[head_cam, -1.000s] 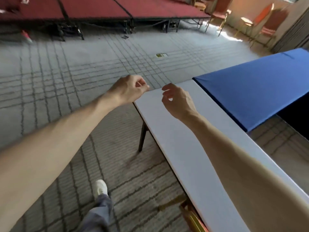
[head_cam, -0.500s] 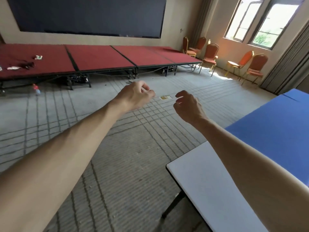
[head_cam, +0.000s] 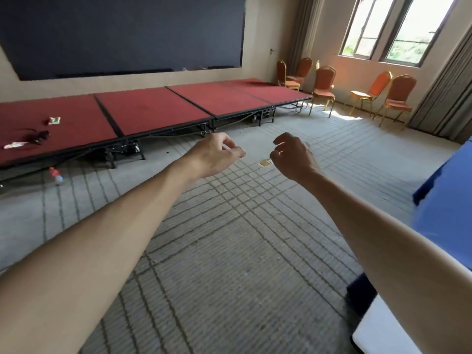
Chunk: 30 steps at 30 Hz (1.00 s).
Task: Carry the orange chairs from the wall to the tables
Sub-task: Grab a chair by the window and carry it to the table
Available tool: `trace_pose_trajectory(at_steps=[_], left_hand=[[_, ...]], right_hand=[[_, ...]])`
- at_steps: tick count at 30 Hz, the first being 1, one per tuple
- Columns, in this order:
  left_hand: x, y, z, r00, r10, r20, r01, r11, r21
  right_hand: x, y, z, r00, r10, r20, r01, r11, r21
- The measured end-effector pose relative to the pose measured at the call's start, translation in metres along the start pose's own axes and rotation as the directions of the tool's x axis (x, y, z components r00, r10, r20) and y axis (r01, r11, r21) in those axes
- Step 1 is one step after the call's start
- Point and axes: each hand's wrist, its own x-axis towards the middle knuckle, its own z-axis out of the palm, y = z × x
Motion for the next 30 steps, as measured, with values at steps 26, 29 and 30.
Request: trace_pose_trajectory(at_steps=[26, 29, 30], left_hand=[[0.473, -0.265, -0.22, 0.959, 0.171, 0.225, -0.173, 0.985, -0.009], [0.531, -0.28, -0.223, 0.959, 0.19, 0.21, -0.192, 0.981, -0.013], [0.557, -0.288, -0.22, 0.957, 0.189, 0.222, -0.19, 0.982, -0.02]], right_hand=[[0.389, -0.12, 0.283, 0.971, 0.205, -0.124, -0.224, 0.961, -0.16], [0.436, -0.114, 0.302, 0.96, 0.238, -0.146, -0.262, 0.948, -0.18], [0.456, -0.108, 0.311, 0.955, 0.252, -0.157, -0.279, 0.942, -0.186]])
